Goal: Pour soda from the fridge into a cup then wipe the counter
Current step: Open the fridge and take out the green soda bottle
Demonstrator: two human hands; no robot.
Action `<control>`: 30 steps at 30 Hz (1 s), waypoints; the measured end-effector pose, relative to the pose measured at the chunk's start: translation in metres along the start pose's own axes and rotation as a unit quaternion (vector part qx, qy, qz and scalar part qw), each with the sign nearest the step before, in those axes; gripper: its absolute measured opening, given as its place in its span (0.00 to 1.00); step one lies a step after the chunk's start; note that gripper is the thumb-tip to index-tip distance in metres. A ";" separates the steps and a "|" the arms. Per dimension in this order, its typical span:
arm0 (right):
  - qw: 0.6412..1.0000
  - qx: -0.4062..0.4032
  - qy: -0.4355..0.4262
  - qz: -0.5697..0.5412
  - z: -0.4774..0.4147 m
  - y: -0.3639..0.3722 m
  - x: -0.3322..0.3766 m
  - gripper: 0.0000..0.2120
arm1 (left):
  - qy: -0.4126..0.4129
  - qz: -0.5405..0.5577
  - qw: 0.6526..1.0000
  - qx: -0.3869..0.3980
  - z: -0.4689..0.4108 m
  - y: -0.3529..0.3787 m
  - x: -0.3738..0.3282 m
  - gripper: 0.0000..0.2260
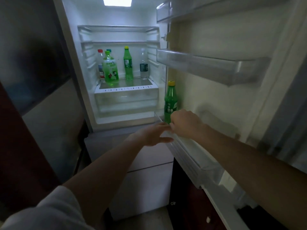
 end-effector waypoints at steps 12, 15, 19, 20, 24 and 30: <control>0.978 -0.056 0.141 -0.146 -0.063 0.032 -0.059 0.09 | 0.031 0.196 0.964 -0.178 -0.082 -0.092 0.108 0.22; 0.969 -0.028 0.178 -0.169 -0.064 0.055 -0.070 0.10 | 0.064 0.273 0.951 -0.133 -0.118 -0.088 0.093 0.31; 0.956 -0.046 0.195 -0.214 -0.063 0.073 -0.085 0.12 | 0.069 0.214 0.962 -0.153 -0.137 -0.075 0.071 0.36; 0.955 -0.048 0.193 -0.221 -0.063 0.076 -0.088 0.13 | 0.069 0.214 0.962 -0.158 -0.140 -0.071 0.069 0.37; 0.951 -0.068 0.177 -0.245 -0.062 0.081 -0.093 0.11 | 0.031 0.270 0.953 -0.131 -0.156 -0.051 0.069 0.39; 0.945 -0.093 0.161 -0.269 -0.061 0.081 -0.102 0.13 | 0.033 0.342 0.924 -0.168 -0.155 -0.049 0.078 0.34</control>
Point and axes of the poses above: each hand's wrist, its own z-axis away from the middle knuckle, its own y-axis out of the palm, x = y × z, the point moved 7 cm from there along -z, towards the middle knuckle, and after that the axes turned 11 degrees about x, right-handed, at the moved point
